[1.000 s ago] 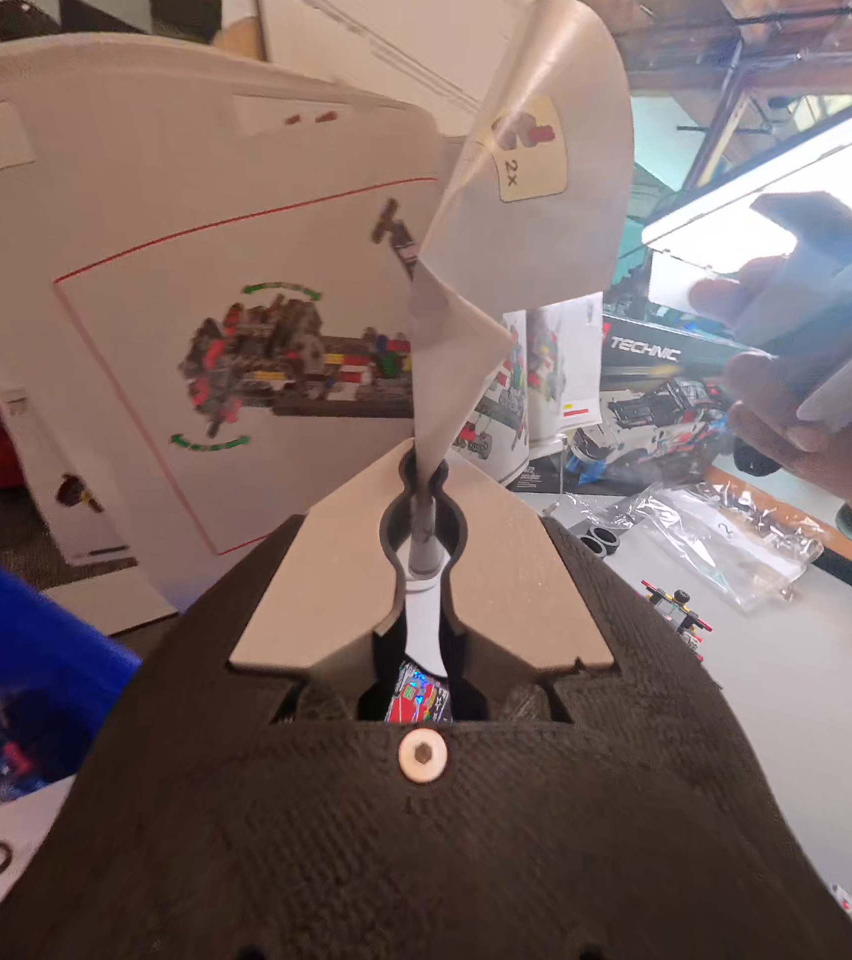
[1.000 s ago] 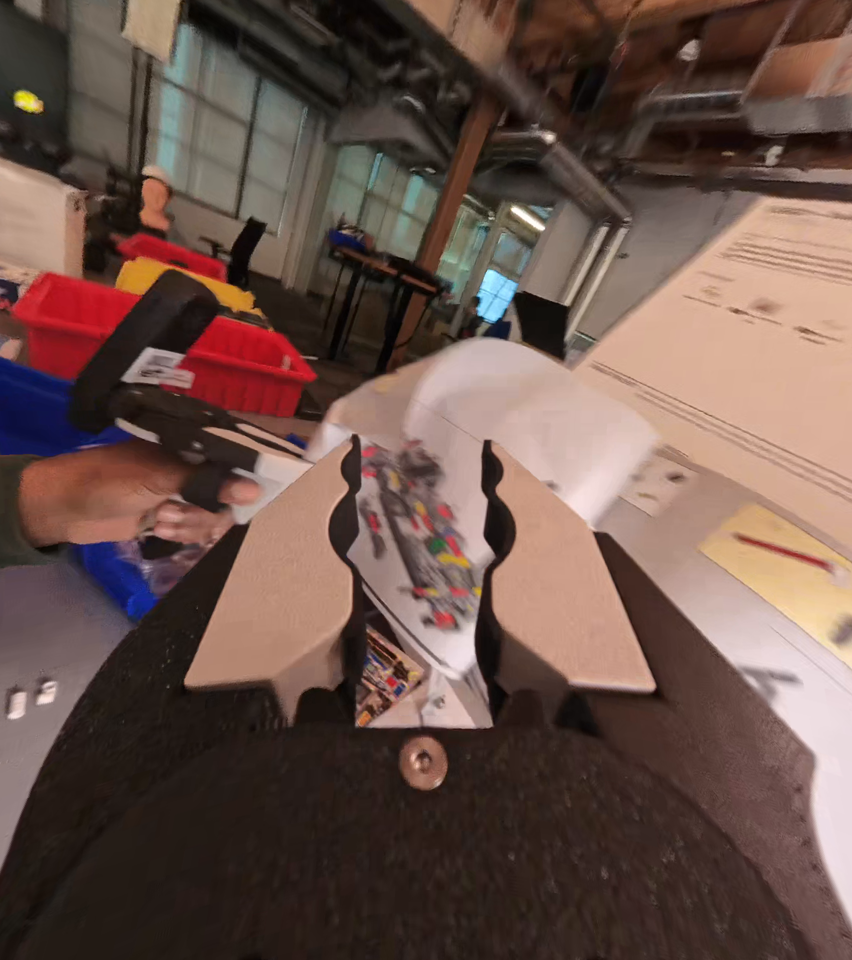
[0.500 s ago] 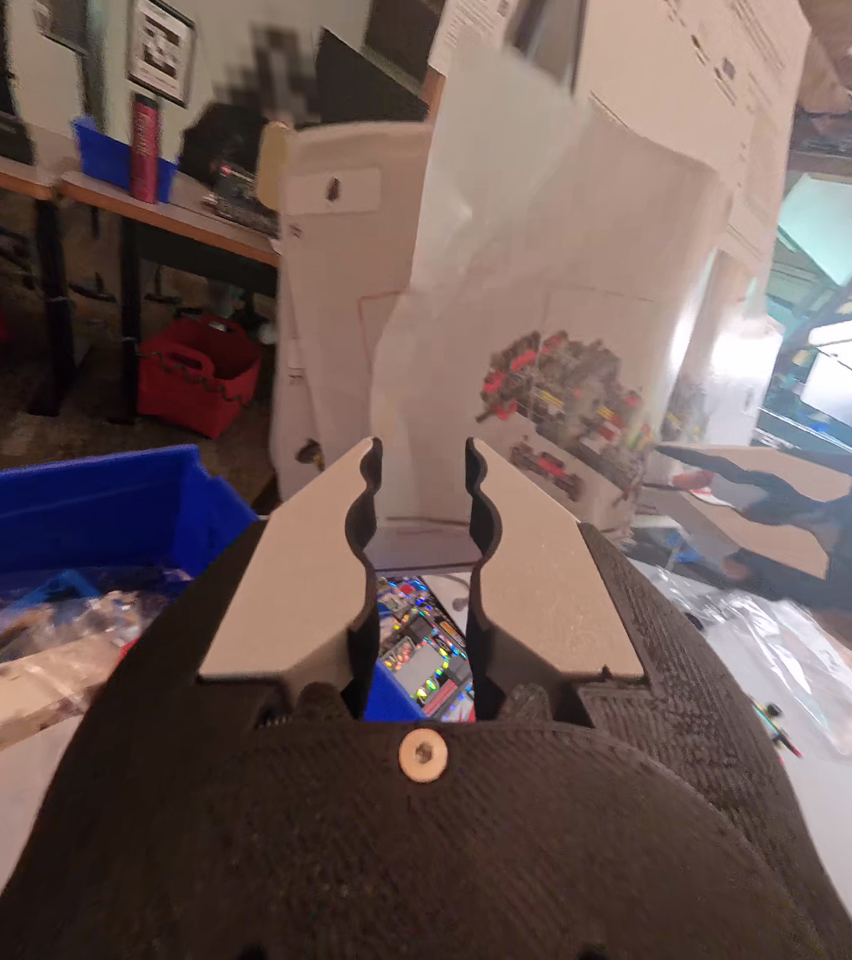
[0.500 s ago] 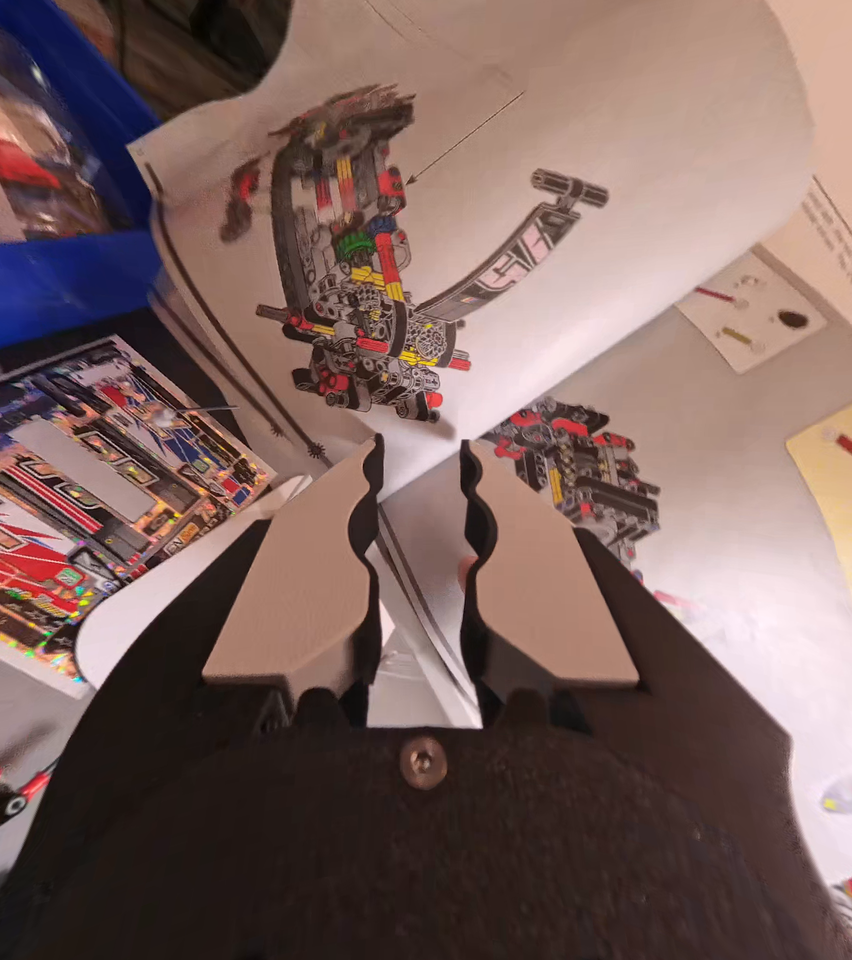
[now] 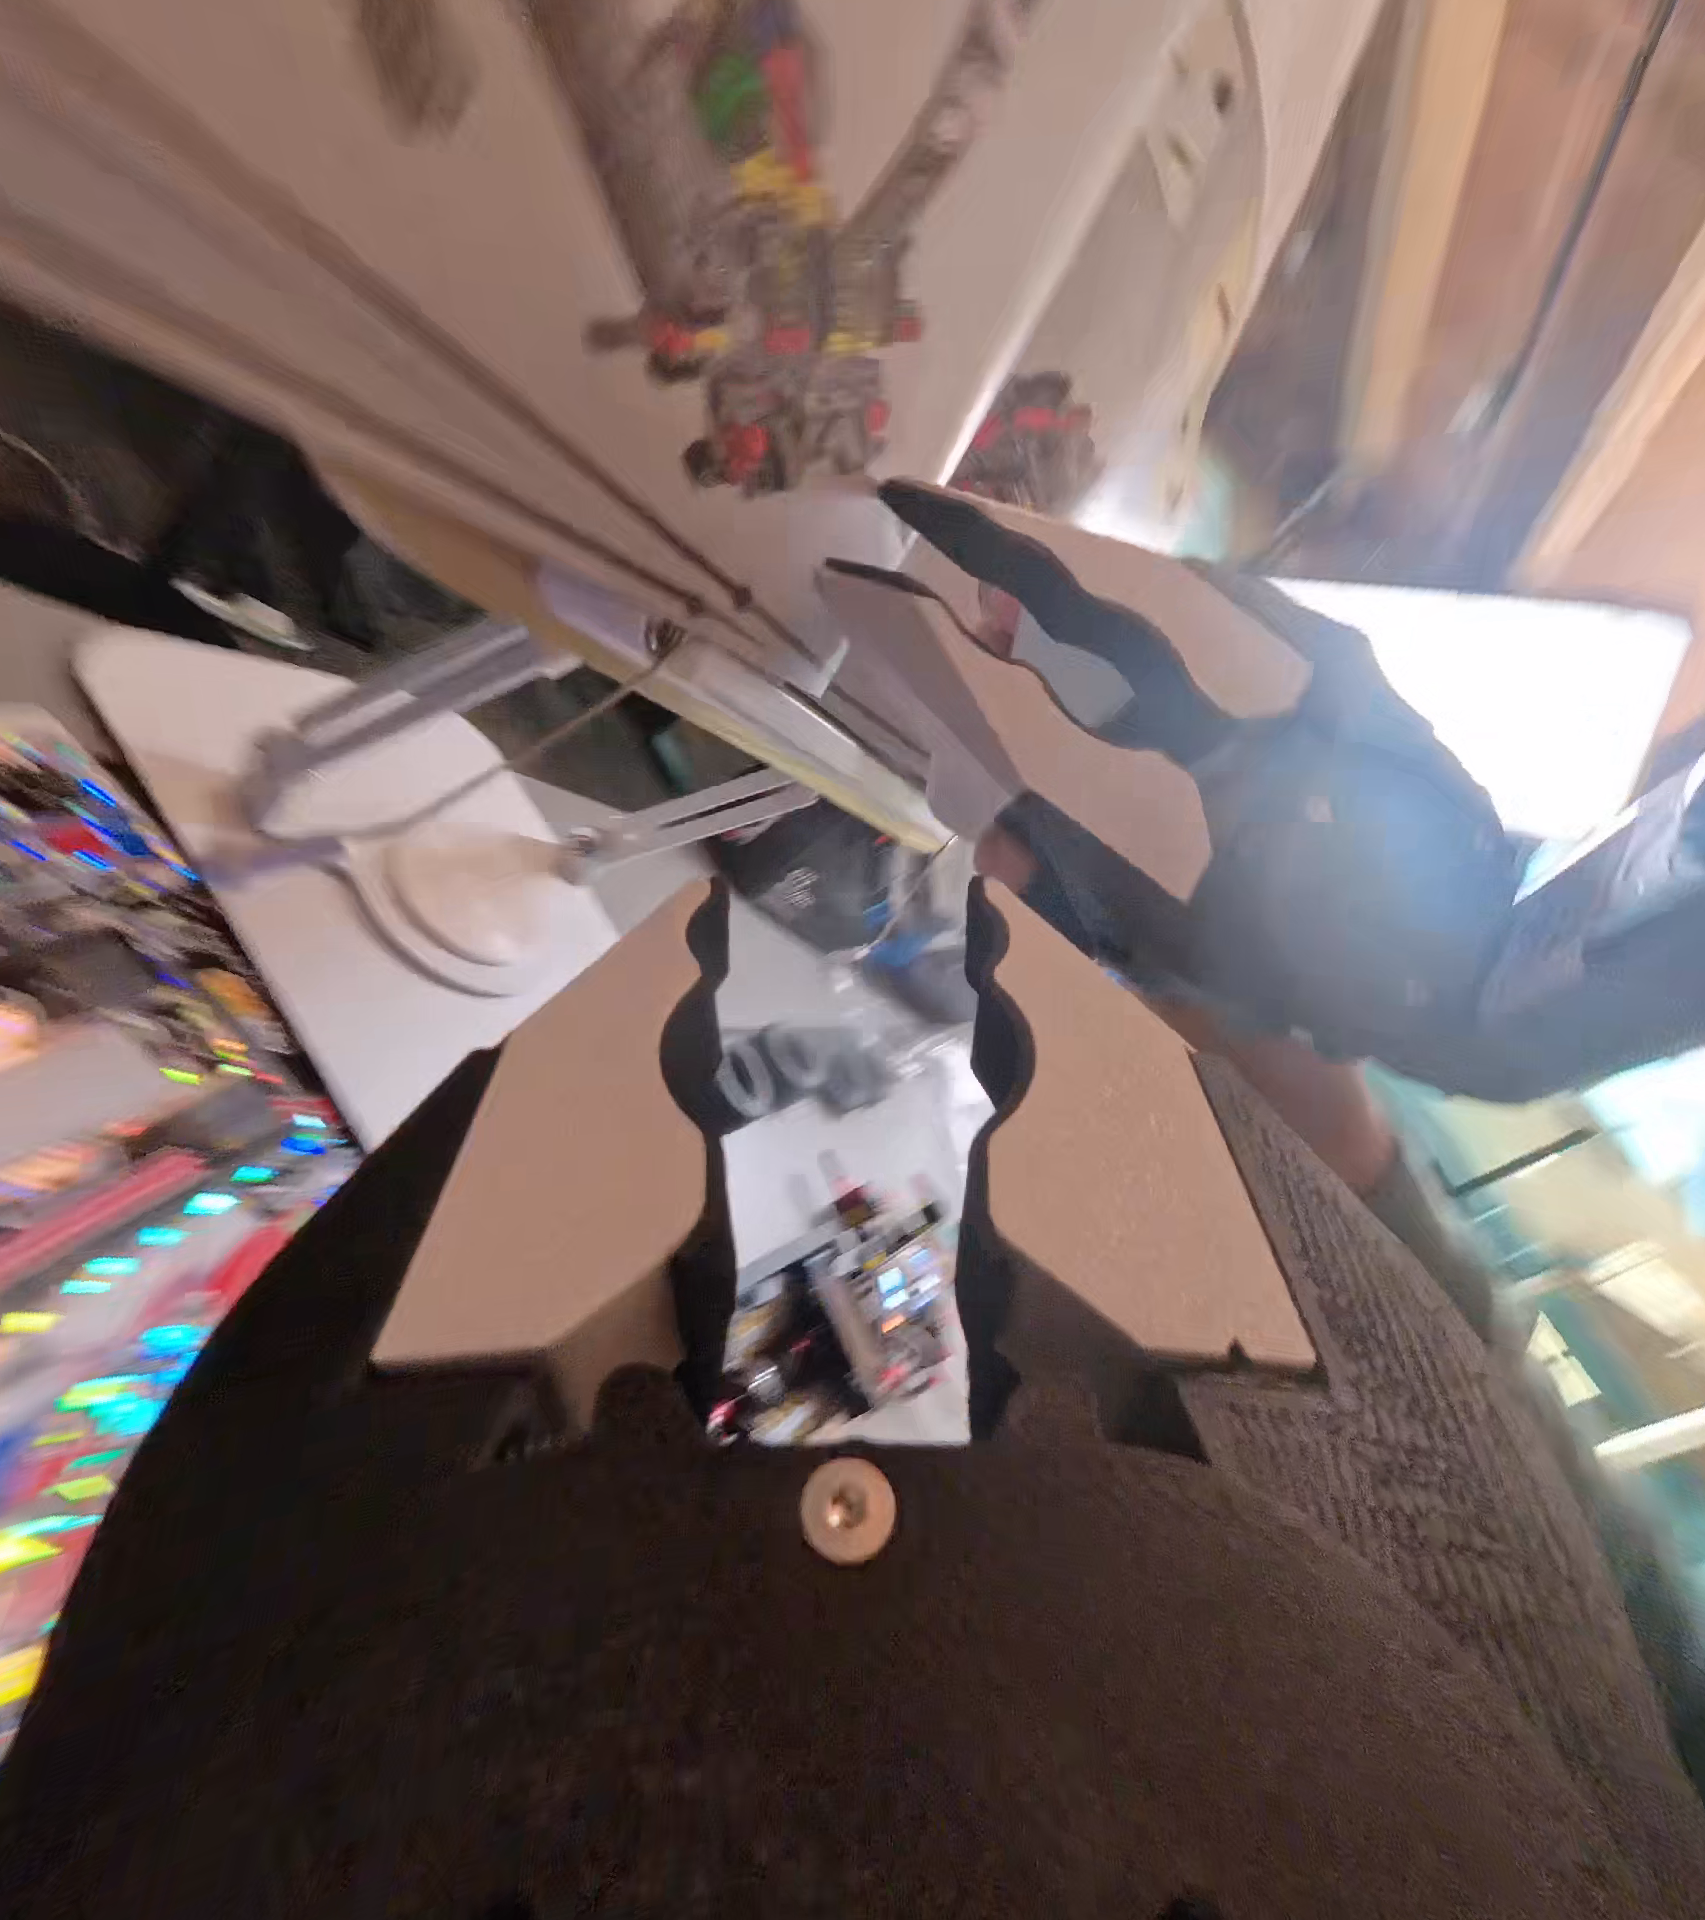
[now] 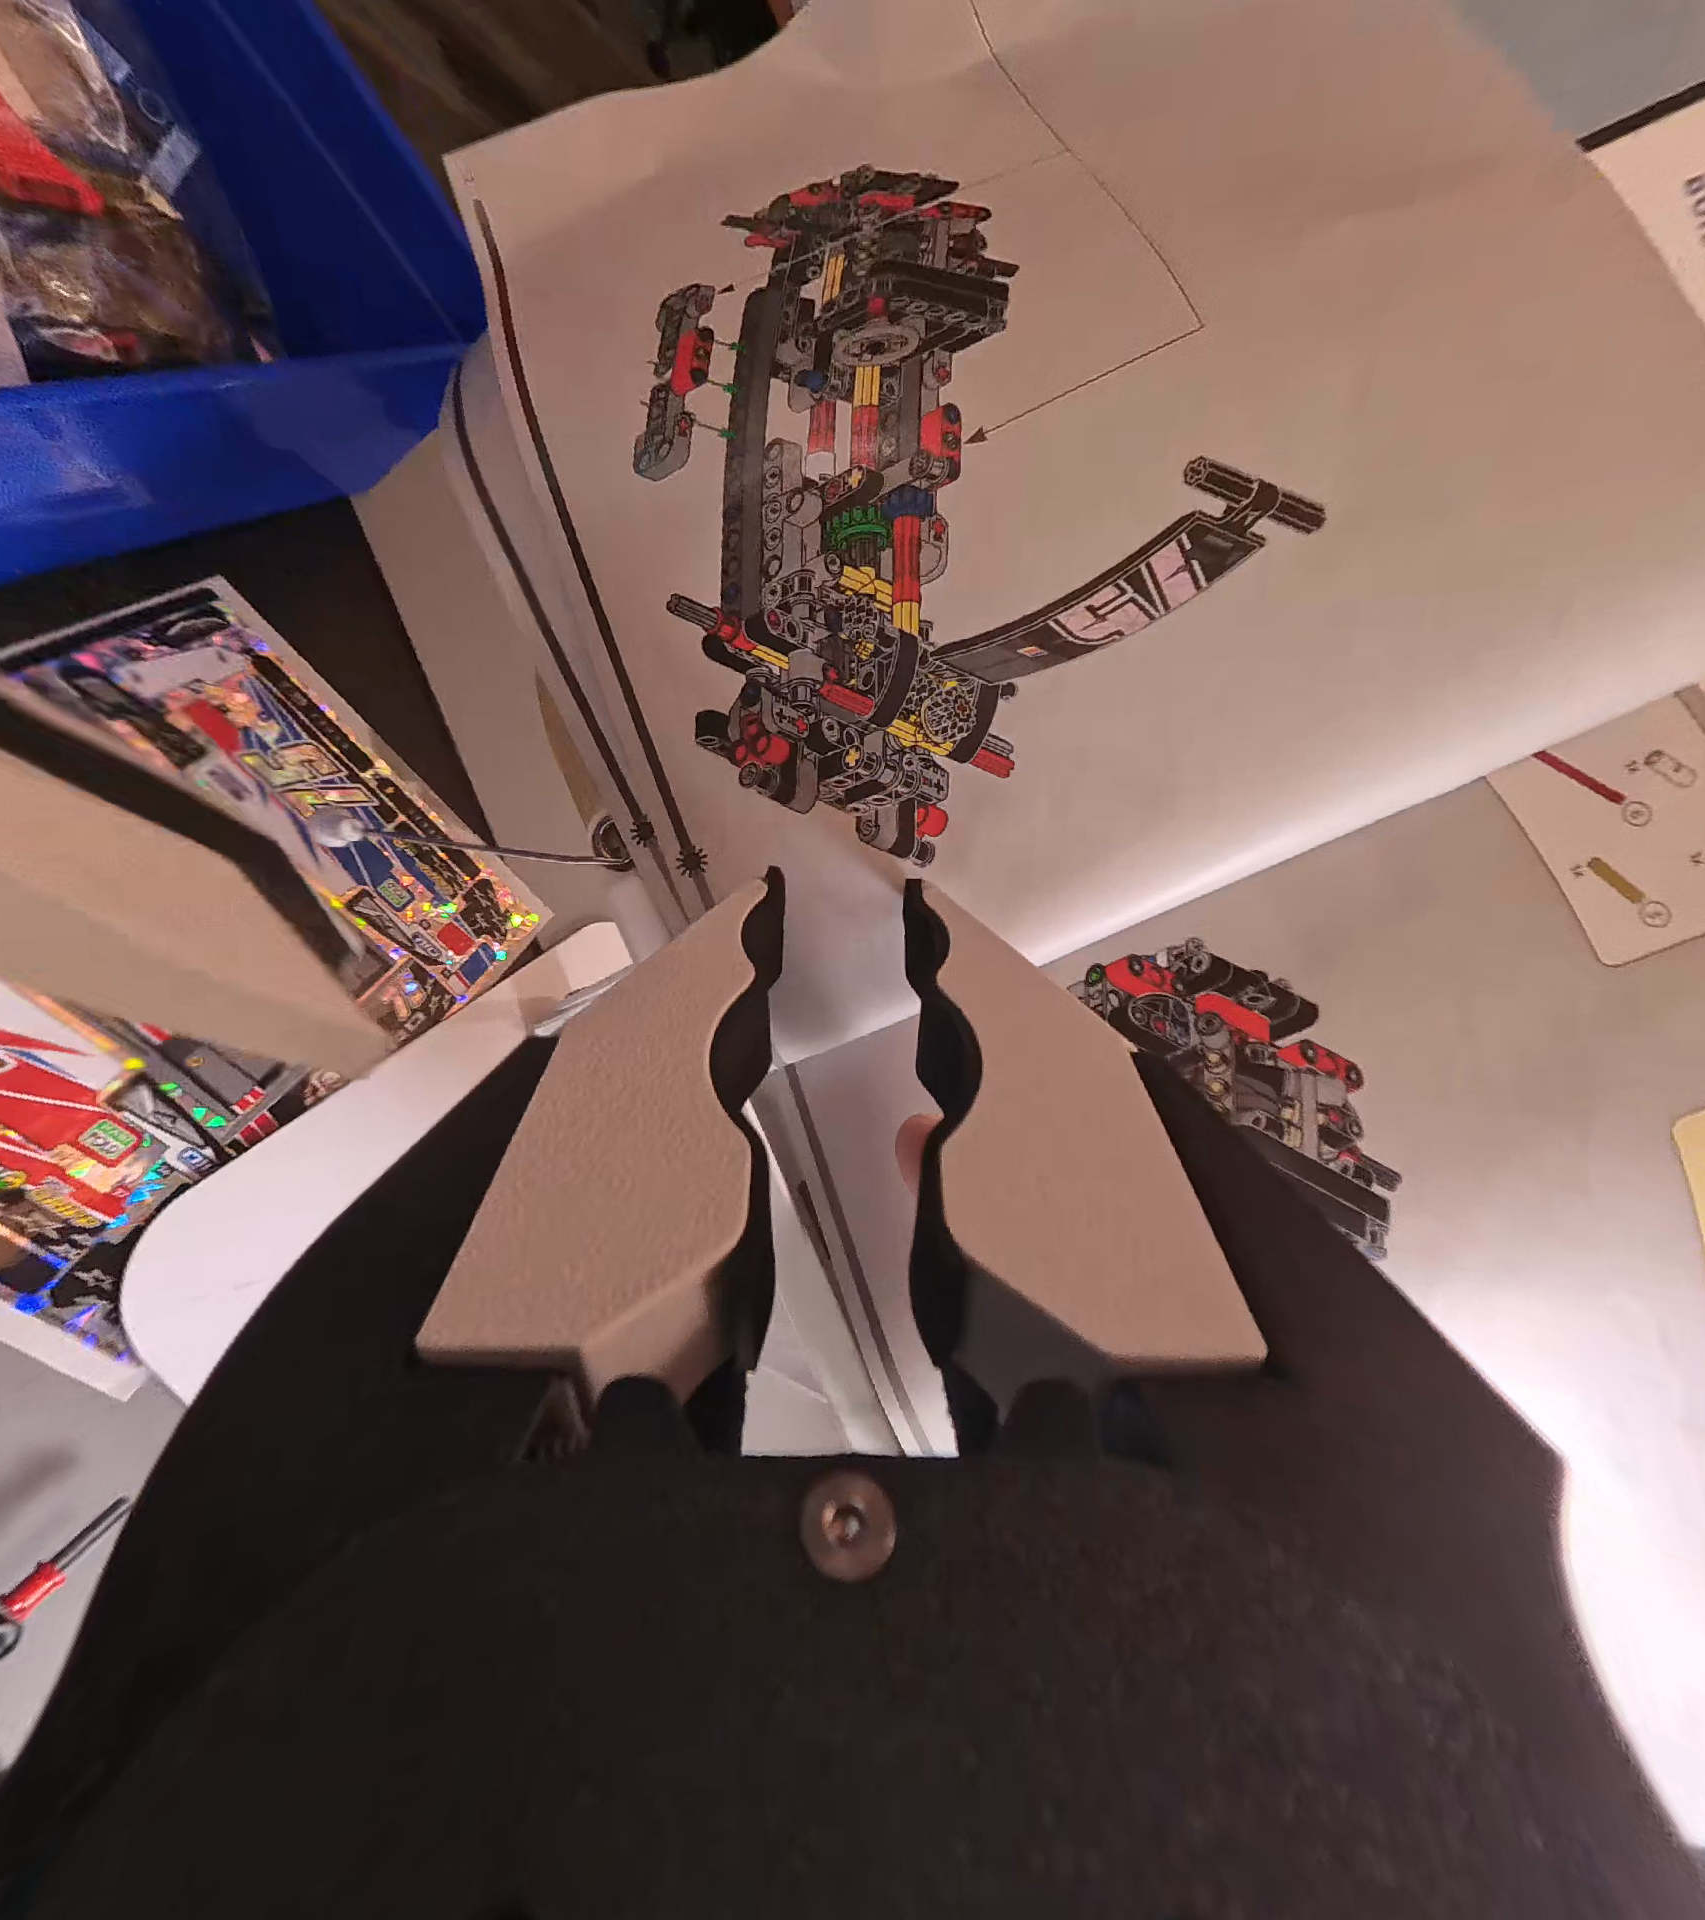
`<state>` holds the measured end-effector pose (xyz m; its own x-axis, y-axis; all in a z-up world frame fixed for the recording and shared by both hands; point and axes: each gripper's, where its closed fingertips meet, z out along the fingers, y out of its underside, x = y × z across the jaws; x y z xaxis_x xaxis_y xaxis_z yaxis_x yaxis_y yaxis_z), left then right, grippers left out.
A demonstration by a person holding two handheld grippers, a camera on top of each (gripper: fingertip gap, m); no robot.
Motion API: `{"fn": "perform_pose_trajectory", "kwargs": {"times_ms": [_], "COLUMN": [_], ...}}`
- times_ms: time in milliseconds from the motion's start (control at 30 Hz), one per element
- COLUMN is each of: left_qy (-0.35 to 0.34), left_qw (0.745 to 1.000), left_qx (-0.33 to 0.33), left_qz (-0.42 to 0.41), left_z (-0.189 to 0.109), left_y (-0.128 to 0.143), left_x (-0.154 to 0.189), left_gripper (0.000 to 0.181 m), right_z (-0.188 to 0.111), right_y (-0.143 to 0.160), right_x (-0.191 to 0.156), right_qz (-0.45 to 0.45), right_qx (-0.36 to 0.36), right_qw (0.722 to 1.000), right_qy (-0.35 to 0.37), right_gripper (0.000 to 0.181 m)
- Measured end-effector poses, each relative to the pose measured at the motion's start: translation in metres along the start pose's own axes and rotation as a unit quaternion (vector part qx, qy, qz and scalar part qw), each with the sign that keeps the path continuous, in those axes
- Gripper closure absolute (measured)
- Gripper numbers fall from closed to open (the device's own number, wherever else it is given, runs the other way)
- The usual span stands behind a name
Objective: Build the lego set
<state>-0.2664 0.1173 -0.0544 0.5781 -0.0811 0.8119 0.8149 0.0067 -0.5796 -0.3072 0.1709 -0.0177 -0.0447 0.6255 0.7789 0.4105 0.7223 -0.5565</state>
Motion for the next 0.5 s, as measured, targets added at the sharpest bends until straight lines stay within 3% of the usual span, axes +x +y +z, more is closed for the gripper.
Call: {"fn": "perform_pose_trajectory", "kwargs": {"times_ms": [100, 300, 400, 500], "left_qy": [0.030, 0.004, -0.017, 0.010], "left_qw": [0.984, 0.946, 0.944, 0.942], "left_qx": [0.104, 0.231, 0.239, 0.250], "left_qz": [-0.145, -0.228, -0.226, -0.225], "left_z": [0.013, 0.010, 0.010, 0.010], "left_y": [-0.007, -0.029, -0.036, -0.048], "left_x": [-0.018, -0.054, -0.068, -0.064], "left_gripper": [0.131, 0.121, 0.131, 0.163], "right_z": [-0.002, -0.004, -0.003, -0.003], "right_y": [0.000, 0.001, 0.000, 0.000], "right_x": [0.001, 0.002, 0.002, 0.002], "right_qz": [0.024, 0.040, 0.047, 0.047], "right_qx": [-0.006, -0.020, -0.020, -0.021], "right_qw": [0.999, 0.995, 0.994, 0.995], "right_qy": [-0.037, -0.087, -0.092, -0.091], "right_gripper": [0.161, 0.162, 0.163, 0.164]}}
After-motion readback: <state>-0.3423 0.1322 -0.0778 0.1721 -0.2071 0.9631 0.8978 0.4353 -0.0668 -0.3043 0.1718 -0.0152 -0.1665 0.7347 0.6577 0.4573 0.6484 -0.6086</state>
